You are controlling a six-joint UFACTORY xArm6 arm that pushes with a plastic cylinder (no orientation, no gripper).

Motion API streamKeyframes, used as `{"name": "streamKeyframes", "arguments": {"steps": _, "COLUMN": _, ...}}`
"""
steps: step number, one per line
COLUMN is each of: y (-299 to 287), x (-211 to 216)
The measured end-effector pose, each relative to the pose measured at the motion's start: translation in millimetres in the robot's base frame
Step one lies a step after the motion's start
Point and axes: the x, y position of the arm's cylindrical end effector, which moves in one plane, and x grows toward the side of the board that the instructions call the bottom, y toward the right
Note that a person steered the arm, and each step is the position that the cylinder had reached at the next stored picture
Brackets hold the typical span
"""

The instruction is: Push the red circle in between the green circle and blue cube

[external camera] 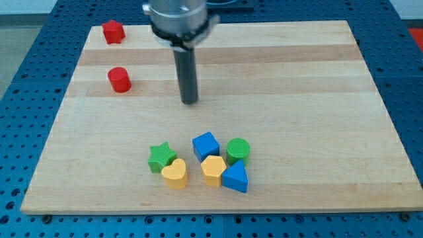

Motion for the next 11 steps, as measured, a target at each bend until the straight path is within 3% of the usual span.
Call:
{"name": "streamKeyframes", "arguments": {"steps": 1, "y": -24, "x": -62}}
{"name": "streamKeyframes", "arguments": {"steps": 2, "y": -59, "x": -90}}
{"name": "streamKeyframes", "arguments": {"steps": 4, "y": -166, "x": -74}}
{"name": "streamKeyframes", "arguments": {"steps": 8, "y": -114, "x": 2}}
{"name": "streamKeyframes", "arguments": {"steps": 11, "y": -13, "x": 16}}
